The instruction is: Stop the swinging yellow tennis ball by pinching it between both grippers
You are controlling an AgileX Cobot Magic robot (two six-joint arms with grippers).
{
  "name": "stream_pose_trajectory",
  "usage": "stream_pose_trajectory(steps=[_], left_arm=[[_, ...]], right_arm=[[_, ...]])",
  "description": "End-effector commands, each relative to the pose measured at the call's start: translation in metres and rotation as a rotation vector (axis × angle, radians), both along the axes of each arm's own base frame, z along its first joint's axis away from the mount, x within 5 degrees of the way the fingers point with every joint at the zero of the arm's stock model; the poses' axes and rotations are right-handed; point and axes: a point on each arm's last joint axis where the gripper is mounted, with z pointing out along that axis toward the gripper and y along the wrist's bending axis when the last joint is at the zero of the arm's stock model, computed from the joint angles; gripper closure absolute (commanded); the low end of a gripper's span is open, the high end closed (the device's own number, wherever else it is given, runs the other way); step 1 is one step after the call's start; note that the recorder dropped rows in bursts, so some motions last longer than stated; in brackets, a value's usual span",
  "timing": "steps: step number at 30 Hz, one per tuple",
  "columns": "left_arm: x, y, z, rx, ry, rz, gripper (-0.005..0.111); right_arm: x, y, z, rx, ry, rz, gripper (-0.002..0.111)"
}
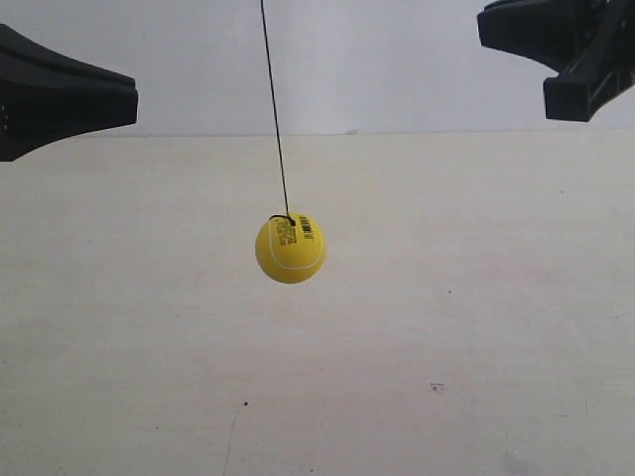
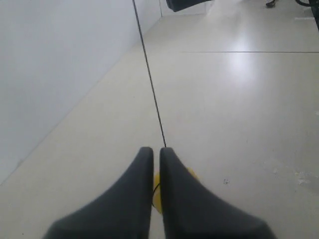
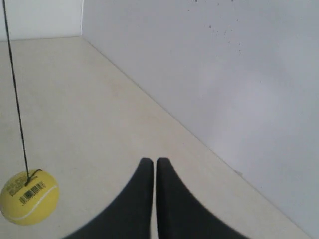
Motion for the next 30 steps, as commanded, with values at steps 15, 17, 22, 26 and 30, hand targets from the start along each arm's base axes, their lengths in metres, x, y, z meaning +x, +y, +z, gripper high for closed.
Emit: stream_pose_trajectory(steps=[15,17,22,26,30], left_arm=[[-0.026,0.0,0.022,-0.037,-0.039,0.035,0.102],[-0.031,0.0,0.026,-0.044,-0.046,0.038,0.102],[-0.033,0.0,0.023,-0.046,-0.035,0.036,0.102],[-0.03,0.002,0.007,-0.019,-0.041,0.076,0.102],[-0.024,0.002,-0.005,-0.036,-0.04,0.076,0.102]], right_arm=[[-0.002,-0.003,-0.012,0.0,0.057,-0.038,0.108],[-0.004,-0.002,-0.013,-0.012,0.061,-0.011,0.108],[-0.009,0.002,-0.02,-0.034,0.059,0.067,0.108],[-0.004,0.002,-0.035,-0.071,0.075,0.079,0.108],[0.01,0.004,-0.058,-0.1,0.139,0.101,0.108]])
